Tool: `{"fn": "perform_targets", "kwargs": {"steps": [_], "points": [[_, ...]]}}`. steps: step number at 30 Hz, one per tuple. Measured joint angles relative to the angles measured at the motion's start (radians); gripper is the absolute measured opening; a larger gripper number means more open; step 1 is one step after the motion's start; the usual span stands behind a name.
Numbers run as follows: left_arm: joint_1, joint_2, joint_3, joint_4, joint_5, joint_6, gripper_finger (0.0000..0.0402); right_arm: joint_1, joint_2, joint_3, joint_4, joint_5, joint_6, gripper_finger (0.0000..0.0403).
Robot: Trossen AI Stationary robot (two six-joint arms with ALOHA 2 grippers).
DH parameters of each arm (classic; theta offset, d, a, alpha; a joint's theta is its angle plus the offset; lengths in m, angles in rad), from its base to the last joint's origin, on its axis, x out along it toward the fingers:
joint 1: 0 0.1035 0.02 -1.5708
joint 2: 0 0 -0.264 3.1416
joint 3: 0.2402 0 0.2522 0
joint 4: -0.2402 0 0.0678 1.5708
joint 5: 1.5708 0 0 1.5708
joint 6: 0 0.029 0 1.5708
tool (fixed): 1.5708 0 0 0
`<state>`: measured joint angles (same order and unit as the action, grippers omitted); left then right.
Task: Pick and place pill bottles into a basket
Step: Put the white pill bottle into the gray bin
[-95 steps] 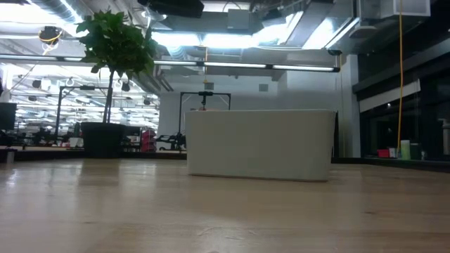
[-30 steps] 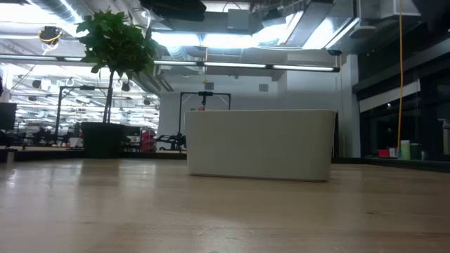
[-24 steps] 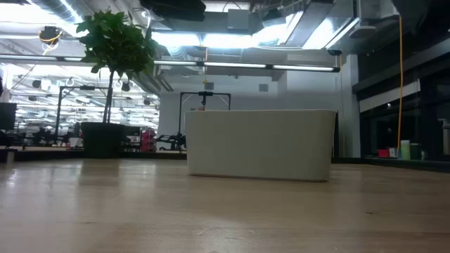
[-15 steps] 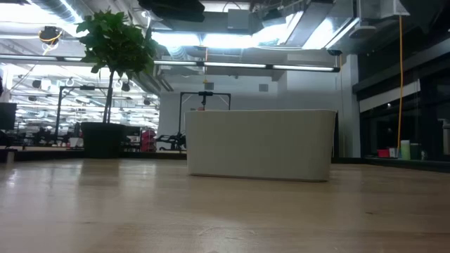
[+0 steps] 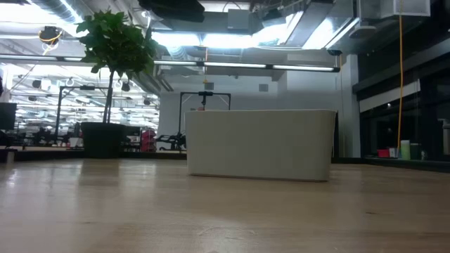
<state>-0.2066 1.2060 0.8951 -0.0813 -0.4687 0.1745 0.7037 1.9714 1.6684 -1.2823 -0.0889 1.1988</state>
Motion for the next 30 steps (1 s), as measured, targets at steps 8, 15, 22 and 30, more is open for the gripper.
{"fn": "perform_targets", "kwargs": {"steps": [8, 15, 22, 30], "points": [[-0.003, 0.0, 0.0, 0.001, -0.077, -0.101, 0.0294, -0.153, -0.282, 0.001, -0.108, 0.146, -0.131, 0.0169], [-0.02, 0.0, 0.0, 0.002, -0.225, -0.109, 0.0294, -0.375, -0.352, 0.021, -0.095, 0.15, -0.508, 0.0169], [-0.042, 0.0, 0.0, 0.002, -0.425, -0.123, 0.0294, -0.549, -0.245, 0.156, -0.09, 0.149, -0.947, 0.0169], [-0.04, -0.008, 0.0, 0.004, -0.558, -0.177, 0.0294, -0.609, -0.067, 0.307, -0.097, 0.139, -1.275, 0.0169]]}}
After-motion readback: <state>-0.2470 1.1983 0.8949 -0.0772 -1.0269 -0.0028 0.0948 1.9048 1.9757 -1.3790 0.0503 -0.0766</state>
